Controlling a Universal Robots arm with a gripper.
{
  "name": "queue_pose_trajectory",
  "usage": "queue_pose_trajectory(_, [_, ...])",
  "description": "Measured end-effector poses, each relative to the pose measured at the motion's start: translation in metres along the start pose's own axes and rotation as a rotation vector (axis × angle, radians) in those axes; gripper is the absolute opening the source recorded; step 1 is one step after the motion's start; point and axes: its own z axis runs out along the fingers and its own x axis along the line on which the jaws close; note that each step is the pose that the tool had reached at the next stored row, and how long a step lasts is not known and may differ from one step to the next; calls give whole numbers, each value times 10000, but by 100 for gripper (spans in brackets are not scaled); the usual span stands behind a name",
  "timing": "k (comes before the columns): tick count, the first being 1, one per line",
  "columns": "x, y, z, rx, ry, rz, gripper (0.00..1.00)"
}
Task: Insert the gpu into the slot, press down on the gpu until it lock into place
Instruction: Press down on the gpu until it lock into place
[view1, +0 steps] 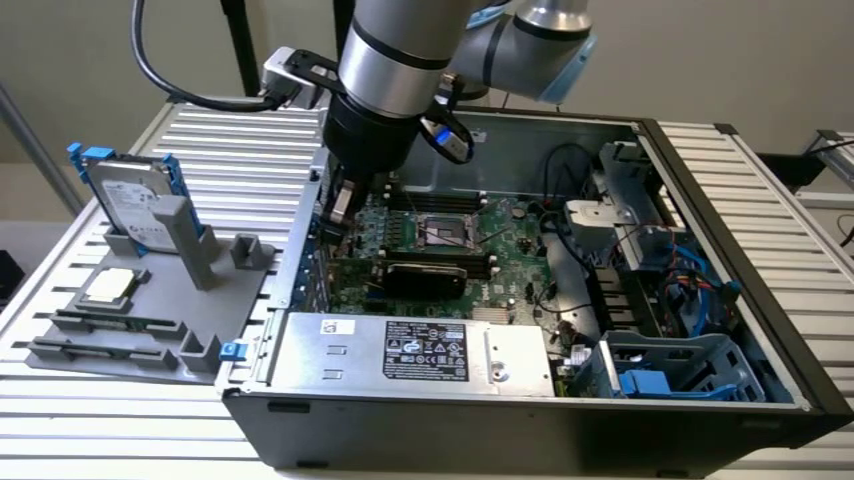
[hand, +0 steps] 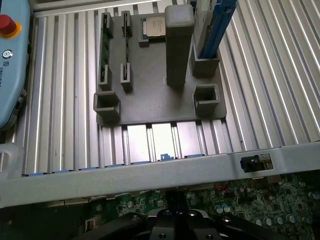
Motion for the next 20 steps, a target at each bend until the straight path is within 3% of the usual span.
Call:
queue_pose_trajectory(13, [-13, 7, 29, 11, 75, 38, 11])
queue_pose_trajectory(20, [-16, 9, 10, 9, 75, 43, 11])
